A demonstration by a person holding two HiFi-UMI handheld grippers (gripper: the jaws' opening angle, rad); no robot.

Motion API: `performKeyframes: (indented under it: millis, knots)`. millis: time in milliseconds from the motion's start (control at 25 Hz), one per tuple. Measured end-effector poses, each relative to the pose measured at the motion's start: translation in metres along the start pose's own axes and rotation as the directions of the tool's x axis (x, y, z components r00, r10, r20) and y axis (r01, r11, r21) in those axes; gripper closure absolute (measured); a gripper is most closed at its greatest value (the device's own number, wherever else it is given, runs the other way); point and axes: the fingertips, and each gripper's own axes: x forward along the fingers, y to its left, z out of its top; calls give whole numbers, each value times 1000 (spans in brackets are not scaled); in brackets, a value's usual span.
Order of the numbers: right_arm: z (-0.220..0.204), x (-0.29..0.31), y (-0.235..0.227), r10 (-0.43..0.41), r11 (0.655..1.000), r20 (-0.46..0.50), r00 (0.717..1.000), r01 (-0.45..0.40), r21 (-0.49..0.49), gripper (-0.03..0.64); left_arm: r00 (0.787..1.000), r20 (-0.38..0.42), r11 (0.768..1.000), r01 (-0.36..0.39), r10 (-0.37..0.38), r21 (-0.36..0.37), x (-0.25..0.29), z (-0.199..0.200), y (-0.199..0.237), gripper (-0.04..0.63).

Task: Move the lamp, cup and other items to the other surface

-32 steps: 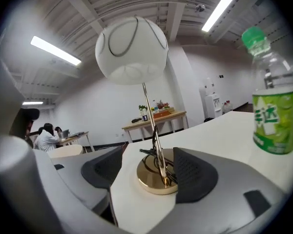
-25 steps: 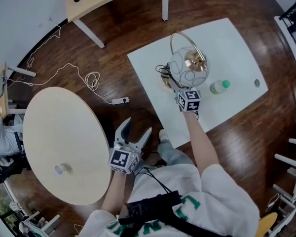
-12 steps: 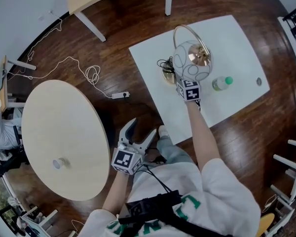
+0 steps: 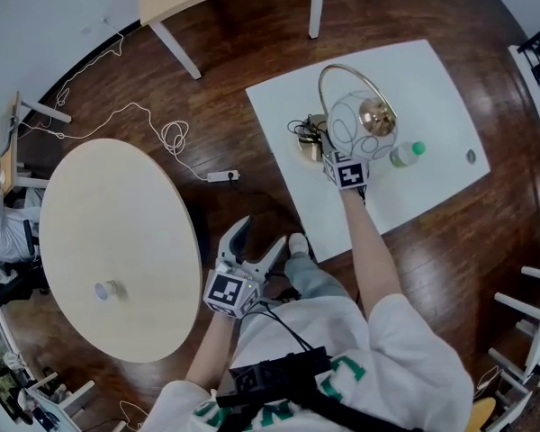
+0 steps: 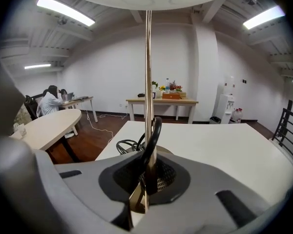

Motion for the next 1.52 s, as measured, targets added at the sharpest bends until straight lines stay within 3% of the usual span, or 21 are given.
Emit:
performKeyframes:
  millis: [280, 520, 760, 920, 1120, 1240, 1400, 1520]
  knots:
    - [12, -13, 40, 43, 997, -53, 998, -46, -61, 580, 999, 49, 1000, -5, 5, 7, -19, 9, 0, 278]
    - [32, -26, 93, 90, 978, -77, 993, -103, -183, 580, 995, 94, 999, -34, 34, -7, -53, 20, 2, 278]
    - [56, -30, 170, 166, 948, -76, 983, -180, -262, 580, 986, 125, 993, -109, 114, -43, -107, 18, 20, 278]
    - [73, -25, 235, 233, 917, -78, 969, -245, -315, 580, 964, 168, 978, -195, 204, -70, -152, 18, 42, 278]
    - [98, -23, 341, 360, 855, -55, 931, -353, -381, 580, 922, 192, 941, -321, 336, -106, -222, 15, 78, 278]
    - [103, -18, 408, 421, 806, -79, 904, -413, -424, 580, 882, 212, 907, -400, 420, -132, -268, 10, 103, 278]
    - [106, -11, 499, 499, 732, -116, 859, -489, -474, 580, 804, 239, 839, -513, 544, -181, -336, 0, 133, 278]
    - [109, -7, 562, 563, 668, -139, 815, -548, -504, 580, 728, 238, 765, -602, 643, -230, -385, -11, 150, 284]
